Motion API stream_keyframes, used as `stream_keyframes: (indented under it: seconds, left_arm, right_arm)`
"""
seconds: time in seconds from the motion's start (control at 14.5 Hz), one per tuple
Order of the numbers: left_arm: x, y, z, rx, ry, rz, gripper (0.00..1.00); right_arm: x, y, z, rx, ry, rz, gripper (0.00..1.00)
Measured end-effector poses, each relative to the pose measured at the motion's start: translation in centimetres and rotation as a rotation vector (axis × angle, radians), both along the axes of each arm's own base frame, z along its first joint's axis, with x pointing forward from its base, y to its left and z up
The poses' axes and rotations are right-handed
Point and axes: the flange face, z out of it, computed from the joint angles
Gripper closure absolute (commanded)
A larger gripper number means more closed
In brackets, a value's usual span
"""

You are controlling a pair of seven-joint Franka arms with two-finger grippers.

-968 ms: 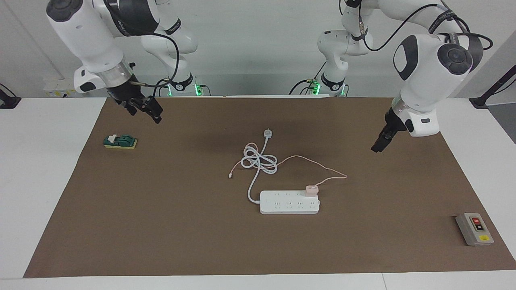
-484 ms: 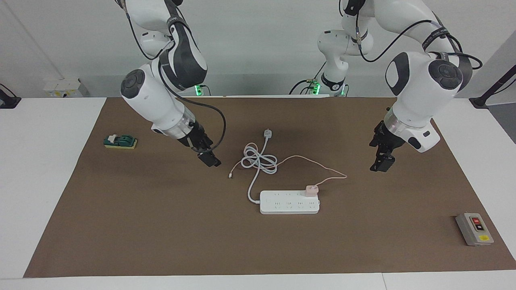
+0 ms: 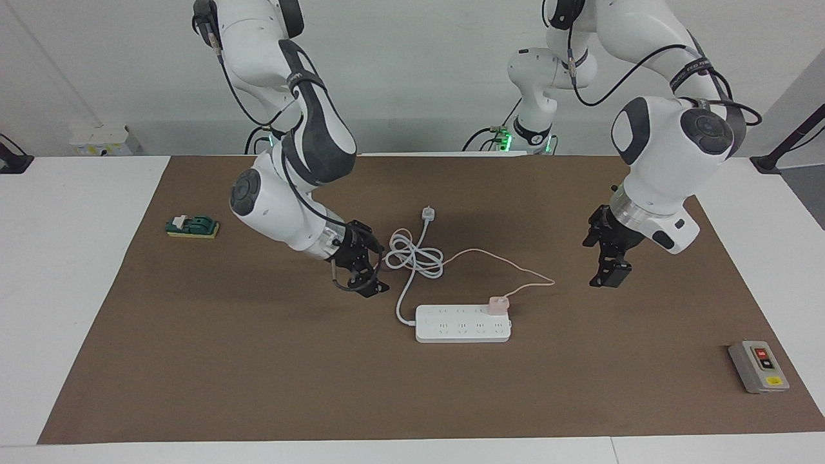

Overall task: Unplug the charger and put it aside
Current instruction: 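Hold the power strip with the right gripper while the left gripper grasps the charger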

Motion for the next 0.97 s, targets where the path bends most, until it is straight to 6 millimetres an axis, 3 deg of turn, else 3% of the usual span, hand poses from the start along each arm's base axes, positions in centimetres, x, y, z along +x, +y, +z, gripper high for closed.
stream_keyframes:
  seconds: [0.21, 0.48, 0.69, 0.97]
  left_arm:
    - [-0.2, -4.3, -2.7, 0.01, 0.024, 0.021, 0.0]
    - [-0.1, -8.3, -5.9, 0.023, 0.055, 0.072, 0.0]
    - [-0.1, -9.6, -8.9, 0.038, 0.088, 0.086, 0.0]
    - [-0.4, -11.4, -11.0, 0.046, 0.099, 0.094, 0.0]
  right_arm:
    - [2.1, 1.1, -2.3, 0.081, 0.022, -0.044, 0.0]
    - [4.2, 3.8, -6.3, 0.182, 0.0, -0.005, 0.0]
    - [4.7, 4.4, -8.6, 0.234, -0.028, 0.026, 0.0]
    - [4.8, 4.9, -9.8, 0.242, -0.037, 0.046, 0.0]
